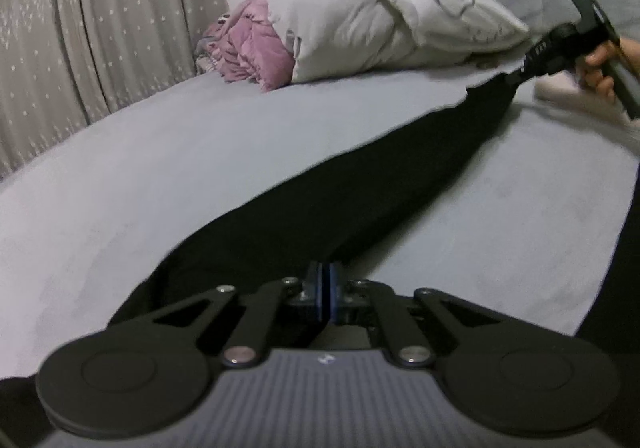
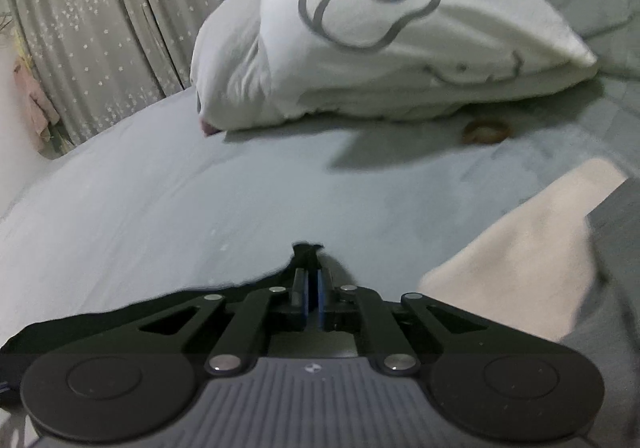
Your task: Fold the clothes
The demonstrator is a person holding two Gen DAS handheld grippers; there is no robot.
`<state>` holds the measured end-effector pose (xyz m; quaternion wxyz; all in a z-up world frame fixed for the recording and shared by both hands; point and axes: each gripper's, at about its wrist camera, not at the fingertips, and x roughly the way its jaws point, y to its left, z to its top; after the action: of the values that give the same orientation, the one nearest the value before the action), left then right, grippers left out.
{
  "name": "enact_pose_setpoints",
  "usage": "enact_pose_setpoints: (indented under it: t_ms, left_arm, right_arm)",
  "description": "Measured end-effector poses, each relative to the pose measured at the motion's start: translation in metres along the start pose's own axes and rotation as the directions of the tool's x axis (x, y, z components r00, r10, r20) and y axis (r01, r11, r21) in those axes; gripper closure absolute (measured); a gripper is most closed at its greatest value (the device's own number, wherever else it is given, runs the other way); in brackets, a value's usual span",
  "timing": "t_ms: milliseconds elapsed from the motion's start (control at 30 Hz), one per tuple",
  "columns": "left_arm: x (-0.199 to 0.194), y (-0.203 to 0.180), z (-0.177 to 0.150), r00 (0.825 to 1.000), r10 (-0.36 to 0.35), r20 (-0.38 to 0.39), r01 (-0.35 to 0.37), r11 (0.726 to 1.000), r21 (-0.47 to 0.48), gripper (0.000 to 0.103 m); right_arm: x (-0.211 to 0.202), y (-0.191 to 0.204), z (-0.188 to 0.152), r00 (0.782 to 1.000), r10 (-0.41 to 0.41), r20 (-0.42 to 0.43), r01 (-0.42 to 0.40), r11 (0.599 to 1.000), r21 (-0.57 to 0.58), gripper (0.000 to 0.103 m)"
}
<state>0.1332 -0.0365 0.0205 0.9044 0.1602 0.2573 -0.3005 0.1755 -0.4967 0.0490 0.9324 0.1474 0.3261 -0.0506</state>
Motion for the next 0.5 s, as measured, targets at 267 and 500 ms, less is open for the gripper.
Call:
enact_pose_setpoints:
  t_ms: [267, 500]
  left_arm:
    - [0.007, -0.016, -0.005, 0.995, -0.065, -0.078, 0.068, 0.997, 0.037, 0.078]
    - [-0.008, -0.002, -0.003, 0.997, -0.056, -0.062, 0.057, 0.998, 0.013, 0.048]
  right_arm:
    - [0.013, -0.011, -0.036, 0.986, -0.097, -0.132, 0.086, 0.993, -0.082, 0.091]
    - [0.001, -0.012, -0.024, 0.994, -0.094, -0.057, 0.089, 0.993, -0.078, 0.072]
